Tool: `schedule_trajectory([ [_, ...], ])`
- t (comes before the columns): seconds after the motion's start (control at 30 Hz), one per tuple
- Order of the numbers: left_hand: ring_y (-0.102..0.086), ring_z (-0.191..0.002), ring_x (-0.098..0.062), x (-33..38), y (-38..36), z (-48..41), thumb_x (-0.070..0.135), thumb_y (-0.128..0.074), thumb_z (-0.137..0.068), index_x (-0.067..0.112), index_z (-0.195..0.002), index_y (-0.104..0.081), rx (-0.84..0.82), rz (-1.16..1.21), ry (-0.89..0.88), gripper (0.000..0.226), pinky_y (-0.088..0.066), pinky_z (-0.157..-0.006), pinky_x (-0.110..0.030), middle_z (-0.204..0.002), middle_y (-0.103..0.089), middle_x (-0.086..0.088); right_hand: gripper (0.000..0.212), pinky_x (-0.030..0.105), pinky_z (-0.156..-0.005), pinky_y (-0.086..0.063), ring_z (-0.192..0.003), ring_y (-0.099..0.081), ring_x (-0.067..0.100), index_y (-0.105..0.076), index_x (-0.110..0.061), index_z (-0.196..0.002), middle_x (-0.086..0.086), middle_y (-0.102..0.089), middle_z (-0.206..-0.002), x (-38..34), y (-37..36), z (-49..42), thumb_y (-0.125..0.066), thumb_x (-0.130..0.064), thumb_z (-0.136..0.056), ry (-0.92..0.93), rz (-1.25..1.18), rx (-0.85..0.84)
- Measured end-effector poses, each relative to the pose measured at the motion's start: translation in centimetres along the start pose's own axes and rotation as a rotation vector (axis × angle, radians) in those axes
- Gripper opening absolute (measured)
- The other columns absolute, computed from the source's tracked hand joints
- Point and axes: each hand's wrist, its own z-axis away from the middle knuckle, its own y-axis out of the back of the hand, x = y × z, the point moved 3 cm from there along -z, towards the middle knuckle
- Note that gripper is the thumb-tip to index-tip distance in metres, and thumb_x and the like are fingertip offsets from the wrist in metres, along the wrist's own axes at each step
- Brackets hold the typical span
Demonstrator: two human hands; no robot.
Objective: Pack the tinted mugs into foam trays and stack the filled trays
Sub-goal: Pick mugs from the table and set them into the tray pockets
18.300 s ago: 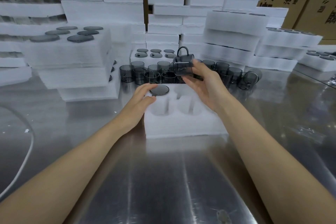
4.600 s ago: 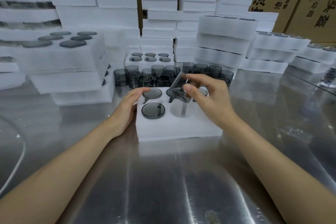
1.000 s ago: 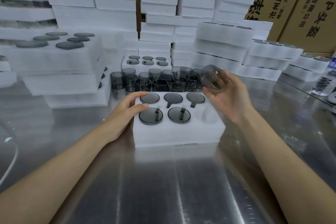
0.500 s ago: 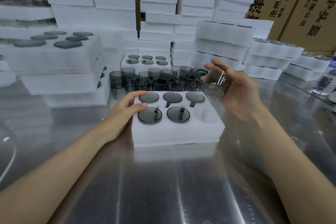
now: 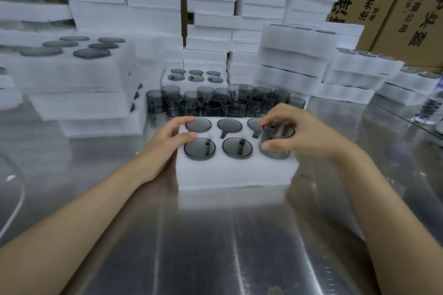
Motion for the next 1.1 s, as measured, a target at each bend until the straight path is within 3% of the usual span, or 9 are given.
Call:
schedule_trajectory([
  [0.2,-0.05,-0.101,-0.021,0.0,0.0,-0.1,0.036,-0.069,-0.07,0.043,-0.105,-0.068,-0.002,-0.006,-0.003,0.036,-0.034,-0.11,-0.044,-0.101,-0.045,-0.005,0.04,0.011,-0.071,-0.039,-0.081,-0.053,-0.002,-0.058,-0.044,-0.087,-0.02,-0.052,-0.096,-0.3,-0.8,-0.1,-0.075,-0.062,-0.055,0.035,0.089,0.01],
  [0.33,-0.051,-0.102,-0.021,-0.1,0.0,-0.1,0.036,-0.068,-0.071,0.043,-0.106,-0.068,-0.006,-0.018,-0.006,0.035,-0.032,-0.112,-0.045,-0.102,-0.046,-0.005,0.039,0.019,-0.07,-0.038,-0.08,-0.052,-0.004,-0.055,-0.043,-0.086,-0.029,-0.05,-0.093,0.0,-1.2,-0.2,-0.078,-0.061,-0.06,0.015,0.134,0.095],
  [0.43,-0.052,-0.105,-0.023,-0.1,0.0,-0.1,0.037,-0.068,-0.071,0.043,-0.106,-0.068,-0.01,-0.02,-0.008,0.036,-0.032,-0.111,-0.046,-0.103,-0.047,-0.005,0.047,0.025,-0.07,-0.042,-0.082,-0.052,-0.002,-0.051,-0.04,-0.086,-0.025,-0.05,-0.093,-0.1,-1.6,-0.3,-0.058,-0.077,-0.058,-0.029,0.294,0.183],
  [0.53,-0.053,-0.105,-0.023,-0.2,-0.1,-0.2,0.036,-0.068,-0.071,0.044,-0.105,-0.068,-0.006,-0.018,-0.013,0.035,-0.033,-0.111,-0.047,-0.103,-0.048,-0.006,0.044,0.029,-0.065,-0.038,-0.081,-0.052,0.007,-0.047,-0.037,-0.088,-0.018,-0.048,-0.092,0.0,-2.1,-0.4,-0.051,-0.076,-0.067,-0.049,0.484,0.226],
  [0.67,-0.053,-0.116,-0.033,-0.3,0.0,-0.2,0.036,-0.068,-0.072,0.043,-0.107,-0.067,-0.005,-0.025,-0.012,0.036,-0.034,-0.112,-0.047,-0.105,-0.051,-0.006,0.048,0.026,-0.062,-0.031,-0.082,-0.05,0.006,-0.042,-0.039,-0.091,-0.02,-0.049,-0.095,0.8,-2.1,-0.4,-0.051,-0.078,-0.065,-0.14,0.519,0.09],
  [0.77,-0.054,-0.109,-0.027,-0.3,0.0,-0.2,0.038,-0.069,-0.07,0.044,-0.107,-0.067,-0.014,-0.028,-0.022,0.037,-0.033,-0.113,-0.047,-0.105,-0.048,-0.005,0.054,0.024,-0.07,-0.036,-0.089,-0.048,0.0,-0.051,-0.039,-0.091,-0.02,-0.051,-0.097,0.5,-1.5,-0.3,-0.044,-0.084,-0.062,-0.118,0.377,0.054],
  [0.93,-0.052,-0.115,-0.037,-0.4,0.0,-0.3,0.049,-0.07,-0.061,0.046,-0.106,-0.066,-0.014,-0.033,-0.021,0.045,-0.033,-0.112,-0.05,-0.104,-0.048,-0.005,0.044,0.028,-0.104,-0.035,-0.121,-0.047,0.01,-0.063,-0.021,-0.12,-0.005,-0.056,-0.125,-0.7,-0.7,0.0,-0.035,-0.047,-0.097,0.055,0.105,0.387],
  [1.0,-0.054,-0.107,-0.031,-0.5,0.1,-0.4,0.05,-0.07,-0.061,0.046,-0.106,-0.066,-0.018,-0.03,-0.025,0.046,-0.032,-0.112,-0.05,-0.104,-0.047,-0.005,0.04,0.023,-0.11,-0.026,-0.132,-0.037,0.004,-0.05,-0.022,-0.138,-0.012,-0.045,-0.142,-0.9,-2.1,-0.3,-0.038,-0.031,-0.102,0.067,0.17,0.241],
  [1.1,-0.052,-0.101,-0.026,-0.6,0.1,-0.5,0.05,-0.07,-0.061,0.046,-0.106,-0.067,-0.021,-0.028,-0.03,0.046,-0.031,-0.111,-0.049,-0.102,-0.045,-0.004,0.042,0.023,-0.114,-0.019,-0.139,-0.026,0.0,-0.037,-0.03,-0.145,-0.028,-0.026,-0.145,-0.3,-3.5,-0.3,-0.036,-0.024,-0.104,0.022,0.246,0.024],
])
